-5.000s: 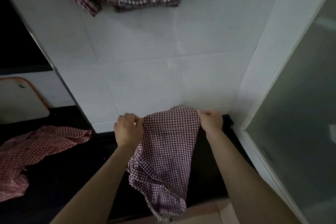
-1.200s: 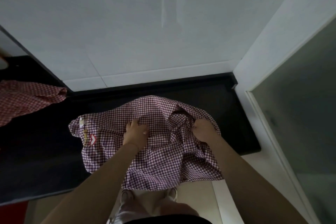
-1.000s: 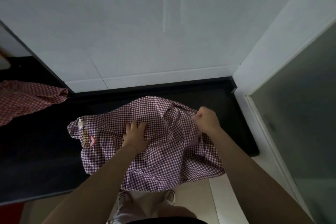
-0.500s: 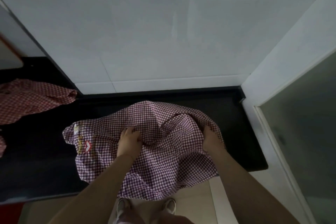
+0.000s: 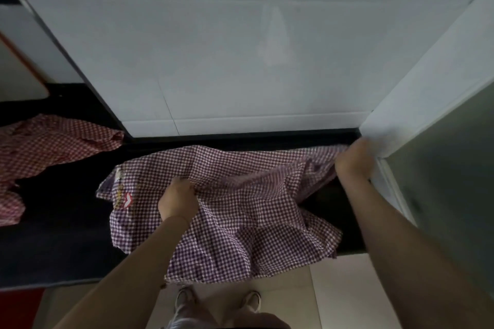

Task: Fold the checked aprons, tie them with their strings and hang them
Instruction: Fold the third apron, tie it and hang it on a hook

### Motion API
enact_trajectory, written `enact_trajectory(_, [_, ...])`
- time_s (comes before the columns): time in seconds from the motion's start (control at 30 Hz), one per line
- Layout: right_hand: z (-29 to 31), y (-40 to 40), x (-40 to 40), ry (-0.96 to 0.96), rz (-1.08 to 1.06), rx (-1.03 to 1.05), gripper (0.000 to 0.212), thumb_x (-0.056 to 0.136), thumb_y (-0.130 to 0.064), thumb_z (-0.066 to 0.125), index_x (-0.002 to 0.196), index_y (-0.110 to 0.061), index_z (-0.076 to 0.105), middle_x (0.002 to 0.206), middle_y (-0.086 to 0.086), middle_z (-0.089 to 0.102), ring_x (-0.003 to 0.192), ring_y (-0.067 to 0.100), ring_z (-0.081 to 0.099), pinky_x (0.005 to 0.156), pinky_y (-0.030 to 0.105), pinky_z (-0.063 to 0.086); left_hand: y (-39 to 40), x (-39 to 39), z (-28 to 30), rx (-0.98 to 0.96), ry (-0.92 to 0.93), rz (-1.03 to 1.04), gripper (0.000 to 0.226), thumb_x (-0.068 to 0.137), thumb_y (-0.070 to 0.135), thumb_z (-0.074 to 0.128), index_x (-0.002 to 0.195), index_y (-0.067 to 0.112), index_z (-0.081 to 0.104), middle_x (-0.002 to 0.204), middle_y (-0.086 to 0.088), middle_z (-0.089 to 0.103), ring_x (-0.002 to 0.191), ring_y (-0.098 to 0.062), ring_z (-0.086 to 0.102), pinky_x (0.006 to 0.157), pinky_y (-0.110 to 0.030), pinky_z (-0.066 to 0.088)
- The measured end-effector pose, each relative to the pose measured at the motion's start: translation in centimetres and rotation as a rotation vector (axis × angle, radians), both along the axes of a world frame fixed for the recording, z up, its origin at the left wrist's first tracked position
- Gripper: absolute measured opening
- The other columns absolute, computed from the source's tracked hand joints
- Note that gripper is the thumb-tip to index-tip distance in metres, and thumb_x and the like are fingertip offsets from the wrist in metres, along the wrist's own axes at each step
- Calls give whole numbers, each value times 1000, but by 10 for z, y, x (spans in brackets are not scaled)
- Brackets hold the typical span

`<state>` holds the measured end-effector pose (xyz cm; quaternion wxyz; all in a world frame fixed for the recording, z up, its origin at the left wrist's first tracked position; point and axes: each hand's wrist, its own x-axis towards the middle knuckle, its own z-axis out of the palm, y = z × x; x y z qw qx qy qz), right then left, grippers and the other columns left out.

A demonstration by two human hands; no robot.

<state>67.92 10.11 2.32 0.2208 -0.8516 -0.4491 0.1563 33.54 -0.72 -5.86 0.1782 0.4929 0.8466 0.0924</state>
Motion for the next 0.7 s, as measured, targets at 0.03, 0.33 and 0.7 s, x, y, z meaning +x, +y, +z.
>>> enact_trajectory(0.03, [9,9,1,33,10,100,57,94,1,45,147,5,26,149,29,37,137,41,39,112,41,33,2,2,1,70,-25,20,19,94,11,46,90,12,65,106,-5,55,82,-21,55,61,-34,42])
enact_trajectory(0.33, [-60,-54,-71,-136,843,-89,28,89,-39,64,106,-17,59,104,0,61,98,22,59,84,36,49,-18,24,-29,-351,-30,-454,86,87,68,50,155,40,7,164,1,-2,150,-32,-3,115,-61,16])
enact_trajectory(0.7, [-71,-44,-49,-294,797,-746,46,97,-36,56,135,-10,53,134,10,54,120,26,52,109,37,40,-6,38,-9,-276,190,-334,37,96,37,43,127,20,52,131,0,53,120,-22,47,103,-44,33])
